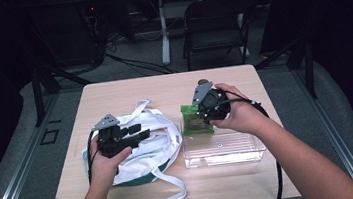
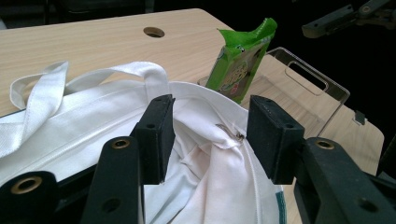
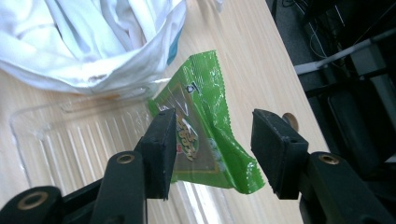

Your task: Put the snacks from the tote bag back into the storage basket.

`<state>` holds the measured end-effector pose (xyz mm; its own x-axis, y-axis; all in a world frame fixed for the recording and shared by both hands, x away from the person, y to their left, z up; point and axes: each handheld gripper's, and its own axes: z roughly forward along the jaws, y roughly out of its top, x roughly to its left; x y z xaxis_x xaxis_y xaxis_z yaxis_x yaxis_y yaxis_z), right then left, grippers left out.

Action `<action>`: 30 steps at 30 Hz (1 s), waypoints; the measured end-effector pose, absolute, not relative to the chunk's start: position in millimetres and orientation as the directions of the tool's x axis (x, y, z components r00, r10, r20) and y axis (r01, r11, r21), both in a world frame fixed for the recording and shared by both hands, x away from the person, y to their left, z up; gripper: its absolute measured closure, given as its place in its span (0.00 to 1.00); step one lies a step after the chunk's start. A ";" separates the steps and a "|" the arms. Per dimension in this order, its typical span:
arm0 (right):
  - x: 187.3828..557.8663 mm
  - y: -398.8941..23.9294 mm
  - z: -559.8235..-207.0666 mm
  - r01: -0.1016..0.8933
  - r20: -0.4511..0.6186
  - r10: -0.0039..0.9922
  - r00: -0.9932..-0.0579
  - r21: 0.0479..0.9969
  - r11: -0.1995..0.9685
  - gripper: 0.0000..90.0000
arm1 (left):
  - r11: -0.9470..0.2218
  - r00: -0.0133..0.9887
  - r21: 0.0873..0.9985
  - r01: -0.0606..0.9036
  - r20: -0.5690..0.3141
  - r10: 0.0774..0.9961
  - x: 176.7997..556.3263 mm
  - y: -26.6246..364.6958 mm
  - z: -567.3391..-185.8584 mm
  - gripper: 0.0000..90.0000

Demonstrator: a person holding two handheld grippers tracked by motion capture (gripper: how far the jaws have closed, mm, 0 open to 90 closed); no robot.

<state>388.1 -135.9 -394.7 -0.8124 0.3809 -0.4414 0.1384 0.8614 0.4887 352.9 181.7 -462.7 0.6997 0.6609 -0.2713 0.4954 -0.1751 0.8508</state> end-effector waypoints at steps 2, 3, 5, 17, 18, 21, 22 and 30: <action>385.9 -138.5 -394.4 0.163 -0.415 0.415 -0.810 0.520 0.838 0.56 | -0.180 0.702 0.851 0.493 -0.267 0.661 353.5 182.6 -462.7 0.57; 384.5 -139.7 -393.2 0.171 -0.406 0.423 -0.810 0.526 0.833 0.56 | -0.178 0.699 0.850 0.496 -0.269 0.662 353.5 182.7 -462.9 0.57; 381.0 -141.6 -393.3 0.188 -0.372 0.457 -0.808 0.572 0.799 0.57 | -0.176 0.698 0.849 0.497 -0.271 0.663 353.7 182.3 -463.5 0.57; 370.8 -152.5 -402.9 0.263 -0.255 0.577 -0.776 0.701 0.663 0.59 | -0.172 0.695 0.850 0.499 -0.273 0.665 354.0 182.6 -464.3 0.57; 370.0 -154.5 -404.5 0.266 -0.249 0.584 -0.773 0.708 0.654 0.59 | -0.172 0.696 0.851 0.497 -0.272 0.665 354.1 183.1 -464.1 0.57; 366.5 -161.5 -407.7 0.262 -0.225 0.594 -0.772 0.739 0.621 0.58 | -0.171 0.694 0.850 0.497 -0.272 0.667 354.4 183.8 -463.9 0.57; 364.3 -163.8 -409.0 0.271 -0.205 0.604 -0.770 0.752 0.601 0.58 | -0.170 0.692 0.849 0.500 -0.273 0.668 354.4 183.8 -464.0 0.57; 347.1 -178.0 -418.5 0.289 -0.147 0.651 -0.745 0.808 0.513 0.59 | -0.172 0.693 0.849 0.499 -0.272 0.668 354.6 182.8 -465.2 0.57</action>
